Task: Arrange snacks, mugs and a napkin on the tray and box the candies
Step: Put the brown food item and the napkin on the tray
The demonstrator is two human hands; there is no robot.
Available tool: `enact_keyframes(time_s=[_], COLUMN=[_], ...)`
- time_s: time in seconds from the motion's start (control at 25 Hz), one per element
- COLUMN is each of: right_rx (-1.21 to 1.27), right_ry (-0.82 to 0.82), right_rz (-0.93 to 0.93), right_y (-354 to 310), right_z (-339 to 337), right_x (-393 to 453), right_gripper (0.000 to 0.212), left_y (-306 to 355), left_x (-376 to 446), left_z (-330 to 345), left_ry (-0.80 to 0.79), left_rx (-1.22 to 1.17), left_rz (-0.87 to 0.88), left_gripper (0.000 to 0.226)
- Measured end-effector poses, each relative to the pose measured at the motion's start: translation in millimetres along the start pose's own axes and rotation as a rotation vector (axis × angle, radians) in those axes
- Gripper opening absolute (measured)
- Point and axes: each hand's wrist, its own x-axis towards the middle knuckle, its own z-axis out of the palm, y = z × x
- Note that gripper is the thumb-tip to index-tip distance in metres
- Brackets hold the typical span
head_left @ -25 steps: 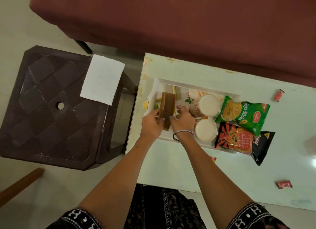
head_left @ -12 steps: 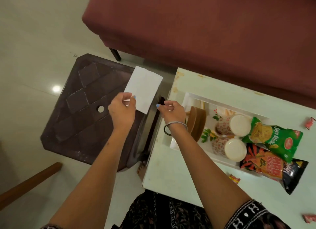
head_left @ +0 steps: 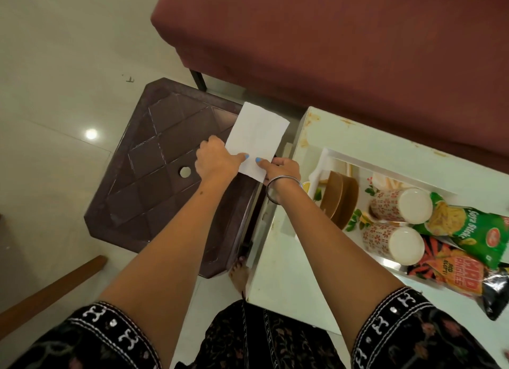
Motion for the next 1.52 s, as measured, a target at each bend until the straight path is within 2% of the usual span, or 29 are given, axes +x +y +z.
enact_keyframes(time_s=[0.2,0.36,0.48,0.56,0.72,0.8,0.88,1.0,1.2,1.36,1.44,1.52], right_rx=[-0.014,-0.066,-0.042,-0.067,-0.147,-0.208,-0.281,-0.400,-0.488,-0.502,-0.490,-0.461], right_ry=[-0.043,-0.034,-0.052,-0.039,0.155,0.247,0.266,0.194,0.102,0.107,0.160,0.228], right_rz=[-0.039,-0.067,-0.004,0.007,-0.182,-0.232,-0.218,-0.188,-0.207,-0.230,-0.249,-0.259], right_y=[0,4,13,21,40,50,58,68,78,84,89,93], right_z=[-3,-25,-50,-72,-121,-146,-165,-186,-191,-183,-177,-171], right_x=[-4,-18,-31,-42,-62,-67,-68,-60,-41,-32,-30,-29], right_gripper=[0.026,0.029,0.050,0.056,0.026,0.019,0.022,0.035,0.048,0.043,0.040,0.032], left_y=[-4,-3,4,12,34,47,56,65,67,67,66,67], left_x=[-1,-19,-49,-75,-123,-145,-161,-174,-175,-172,-172,-170], left_z=[2,5,12,21,50,70,89,114,138,147,149,151], left_ry=[-0.099,-0.182,-0.264,-0.275,-0.269,-0.279,-0.288,-0.268,-0.310,-0.258,-0.200,-0.212], left_rx=[-0.243,-0.418,-0.348,-0.293,-0.300,-0.309,-0.293,-0.229,-0.155,-0.120,-0.110,-0.124], left_rz=[-0.019,-0.039,0.066,0.196,0.395,0.440,0.446,0.450,0.433,0.381,0.348,0.342], left_gripper=[0.025,0.025,0.026,0.026,0.029,0.028,0.024,0.021,0.029,0.027,0.025,0.021])
